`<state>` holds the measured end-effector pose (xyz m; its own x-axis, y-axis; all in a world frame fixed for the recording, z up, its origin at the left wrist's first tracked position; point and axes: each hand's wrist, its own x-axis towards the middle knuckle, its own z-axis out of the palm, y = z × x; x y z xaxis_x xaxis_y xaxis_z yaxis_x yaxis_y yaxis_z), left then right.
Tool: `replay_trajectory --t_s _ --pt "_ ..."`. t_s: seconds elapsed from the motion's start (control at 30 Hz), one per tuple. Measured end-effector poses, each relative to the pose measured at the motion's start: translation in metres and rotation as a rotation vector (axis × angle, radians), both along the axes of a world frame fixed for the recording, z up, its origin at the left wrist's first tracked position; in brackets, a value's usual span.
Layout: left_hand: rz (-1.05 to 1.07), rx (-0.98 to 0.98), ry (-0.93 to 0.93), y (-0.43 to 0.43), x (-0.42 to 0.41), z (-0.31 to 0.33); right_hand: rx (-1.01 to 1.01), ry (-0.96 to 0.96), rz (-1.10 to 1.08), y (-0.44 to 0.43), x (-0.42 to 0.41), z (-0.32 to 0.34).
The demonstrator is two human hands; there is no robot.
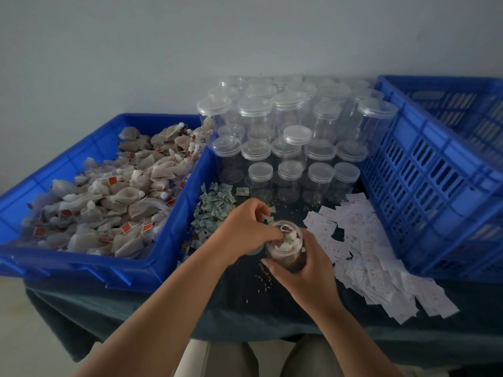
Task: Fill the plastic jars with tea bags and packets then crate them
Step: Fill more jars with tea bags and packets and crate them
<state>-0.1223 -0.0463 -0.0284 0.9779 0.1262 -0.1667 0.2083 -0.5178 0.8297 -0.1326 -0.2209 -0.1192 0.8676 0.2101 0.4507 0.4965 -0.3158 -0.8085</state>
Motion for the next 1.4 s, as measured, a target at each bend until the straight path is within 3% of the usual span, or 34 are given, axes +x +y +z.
replay_trajectory --t_s 0.17,0.2,0.37,0.47,0.6,0.8,0.93,1.1,1.27,1.4 --pt "-0.030 -0.523 0.057 -0.004 0.014 -0.002 0.005 0.052 -0.064 -0.025 -0.006 -0.008" --pt "-0.013 -0.480 0.027 -0.007 0.021 -0.007 0.004 0.061 -0.087 -0.032 -0.006 -0.010" --pt "-0.239 0.244 -0.083 -0.042 0.058 -0.047 0.118 0.137 -0.212 -0.058 -0.004 -0.015" --pt "-0.400 0.428 -0.130 -0.062 0.071 -0.063 0.177 0.176 -0.229 -0.058 -0.001 -0.017" --pt "-0.453 0.596 -0.188 -0.071 0.082 -0.076 0.146 0.160 -0.221 -0.055 -0.001 -0.016" --pt "-0.519 0.621 -0.292 -0.063 0.078 -0.092 0.101 0.170 -0.200 -0.053 -0.003 -0.018" --pt "-0.449 0.631 -0.382 -0.060 0.075 -0.095 0.099 0.170 -0.198 -0.053 -0.003 -0.018" --pt "-0.171 0.281 -0.401 -0.055 0.070 -0.082 0.083 0.167 -0.220 -0.053 -0.002 -0.019" --pt "-0.108 0.410 -0.420 -0.042 0.070 -0.075 0.051 0.154 -0.226 -0.052 -0.003 -0.019" --pt "-0.276 0.421 -0.388 -0.052 0.083 -0.080 0.011 0.140 -0.210 -0.049 -0.004 -0.017"
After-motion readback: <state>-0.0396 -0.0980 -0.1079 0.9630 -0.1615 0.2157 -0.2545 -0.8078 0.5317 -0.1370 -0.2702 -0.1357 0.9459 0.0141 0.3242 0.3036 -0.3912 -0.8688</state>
